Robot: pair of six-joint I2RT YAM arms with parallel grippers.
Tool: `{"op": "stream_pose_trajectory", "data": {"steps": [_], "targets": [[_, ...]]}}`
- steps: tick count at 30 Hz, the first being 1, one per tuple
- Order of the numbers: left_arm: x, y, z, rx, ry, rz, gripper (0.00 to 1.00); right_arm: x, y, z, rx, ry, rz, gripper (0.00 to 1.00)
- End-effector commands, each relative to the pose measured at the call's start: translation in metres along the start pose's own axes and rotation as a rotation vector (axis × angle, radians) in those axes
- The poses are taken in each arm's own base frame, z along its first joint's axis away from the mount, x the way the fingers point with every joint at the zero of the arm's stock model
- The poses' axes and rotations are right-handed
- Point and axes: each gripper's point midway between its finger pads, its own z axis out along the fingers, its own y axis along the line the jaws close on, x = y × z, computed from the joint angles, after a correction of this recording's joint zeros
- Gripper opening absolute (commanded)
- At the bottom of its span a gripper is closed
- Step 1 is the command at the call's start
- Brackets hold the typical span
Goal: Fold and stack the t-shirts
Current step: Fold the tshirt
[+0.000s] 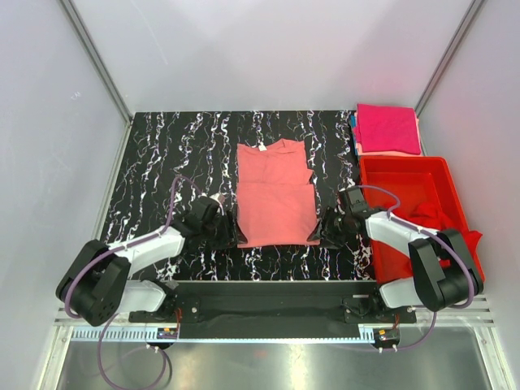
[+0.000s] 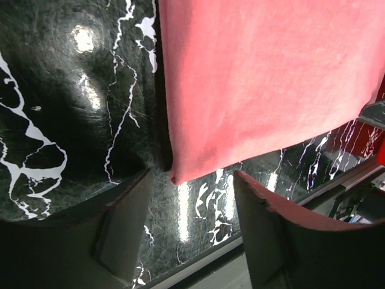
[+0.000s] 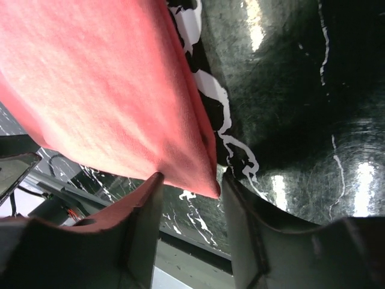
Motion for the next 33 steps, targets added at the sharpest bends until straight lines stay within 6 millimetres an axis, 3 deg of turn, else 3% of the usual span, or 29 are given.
{"op": "stream_pose_trajectory", "data": {"steps": [1, 3, 5, 7, 8, 9, 15, 21, 23, 26, 28, 29, 31, 33], "targets": [[0.012, 0.026, 0.006, -0.092, 0.011, -0.016, 0.59, 0.002, -0.025, 0.008, 0.086, -0.028, 0.002, 0.5], [0.013, 0.027, 0.007, -0.093, 0.016, -0.022, 0.55, 0.002, -0.024, 0.008, 0.083, -0.033, 0.006, 0.46], [0.014, 0.027, 0.01, -0.093, 0.019, -0.026, 0.43, 0.003, -0.026, 0.008, 0.087, -0.036, 0.009, 0.35], [0.016, 0.028, 0.012, -0.089, 0.027, -0.035, 0.25, 0.002, -0.026, 0.008, 0.083, -0.043, 0.002, 0.21], [0.016, 0.027, 0.012, -0.088, 0.028, -0.038, 0.07, 0.002, -0.025, 0.007, 0.077, -0.044, -0.009, 0.01], [0.016, 0.026, 0.011, -0.087, 0.029, -0.039, 0.0, 0.002, -0.024, 0.005, 0.079, -0.045, -0.015, 0.0], [0.003, 0.005, -0.019, -0.052, -0.031, -0.037, 0.0, 0.004, -0.012, -0.028, 0.055, -0.096, -0.052, 0.0], [0.0, -0.026, -0.054, 0.027, -0.073, -0.039, 0.0, 0.026, 0.025, -0.051, -0.014, -0.079, -0.085, 0.0], [-0.001, -0.033, -0.062, 0.047, -0.082, -0.046, 0.0, 0.022, 0.04, -0.061, -0.021, -0.114, -0.105, 0.0], [-0.013, -0.049, -0.08, 0.073, -0.121, -0.028, 0.0, 0.012, 0.048, -0.08, 0.001, -0.167, -0.116, 0.0], [-0.019, -0.05, -0.085, 0.042, -0.13, -0.017, 0.0, 0.003, 0.053, -0.09, 0.015, -0.204, -0.129, 0.0], [-0.027, -0.058, -0.092, 0.05, -0.151, 0.002, 0.0, -0.005, 0.063, -0.099, 0.005, -0.228, -0.147, 0.0], [-0.036, -0.057, -0.093, 0.004, -0.164, 0.015, 0.0, -0.014, 0.073, -0.11, 0.009, -0.258, -0.169, 0.0], [-0.056, -0.067, -0.101, -0.001, -0.201, 0.032, 0.0, -0.023, 0.079, -0.112, 0.025, -0.269, -0.186, 0.0]]}}
